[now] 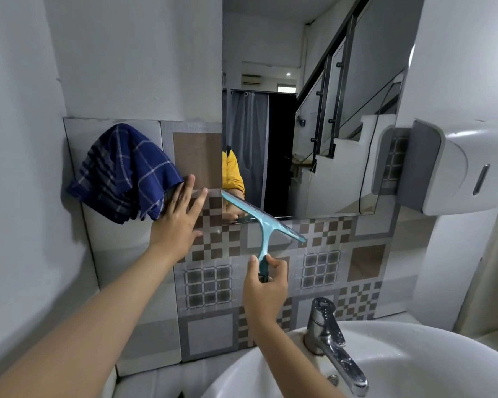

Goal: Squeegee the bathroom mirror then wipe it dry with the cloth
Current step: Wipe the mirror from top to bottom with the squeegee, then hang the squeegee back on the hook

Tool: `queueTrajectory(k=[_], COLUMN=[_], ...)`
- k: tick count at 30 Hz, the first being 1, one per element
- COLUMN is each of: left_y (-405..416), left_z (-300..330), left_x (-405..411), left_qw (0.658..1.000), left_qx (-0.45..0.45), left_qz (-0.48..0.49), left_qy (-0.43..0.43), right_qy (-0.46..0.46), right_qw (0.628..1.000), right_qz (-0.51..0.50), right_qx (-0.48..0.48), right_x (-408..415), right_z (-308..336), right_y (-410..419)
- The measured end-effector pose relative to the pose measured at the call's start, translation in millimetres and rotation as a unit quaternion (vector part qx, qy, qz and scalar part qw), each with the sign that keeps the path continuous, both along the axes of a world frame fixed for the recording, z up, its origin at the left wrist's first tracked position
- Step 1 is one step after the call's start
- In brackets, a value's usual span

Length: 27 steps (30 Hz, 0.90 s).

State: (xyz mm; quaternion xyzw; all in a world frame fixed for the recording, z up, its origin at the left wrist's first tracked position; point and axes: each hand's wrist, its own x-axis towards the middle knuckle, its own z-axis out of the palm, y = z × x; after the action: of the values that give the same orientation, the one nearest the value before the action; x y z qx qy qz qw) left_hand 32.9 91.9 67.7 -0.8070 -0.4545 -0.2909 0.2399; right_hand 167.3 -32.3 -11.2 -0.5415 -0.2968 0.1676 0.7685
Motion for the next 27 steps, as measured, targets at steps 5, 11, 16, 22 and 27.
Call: queueTrajectory(k=[5, 11, 16, 22, 27], left_y=[-1, -2, -2, -16, -42], left_z=[-1, 0, 1, 2, 4], left_x=[0, -1, 2, 12, 24], left_qw=[1.0, 1.0, 1.0, 0.997, 0.973], left_qx=[-0.012, -0.012, -0.011, -0.034, -0.093], left_qz=[-0.007, -0.01, -0.005, -0.016, -0.104], left_qy=[-0.009, -0.015, -0.015, -0.061, -0.185], right_qy=[-0.076, -0.135, -0.186, -0.254, -0.354], right_qw=[0.996, 0.988, 0.978, 0.955, 0.901], right_qz=[-0.009, 0.012, -0.003, 0.056, 0.145], right_qx=[-0.044, -0.079, -0.096, -0.142, -0.205], right_x=[15, 30, 46, 76, 97], right_z=[-15, -20, -17, -4, 32], right_y=[-11, -24, -34, -56, -79])
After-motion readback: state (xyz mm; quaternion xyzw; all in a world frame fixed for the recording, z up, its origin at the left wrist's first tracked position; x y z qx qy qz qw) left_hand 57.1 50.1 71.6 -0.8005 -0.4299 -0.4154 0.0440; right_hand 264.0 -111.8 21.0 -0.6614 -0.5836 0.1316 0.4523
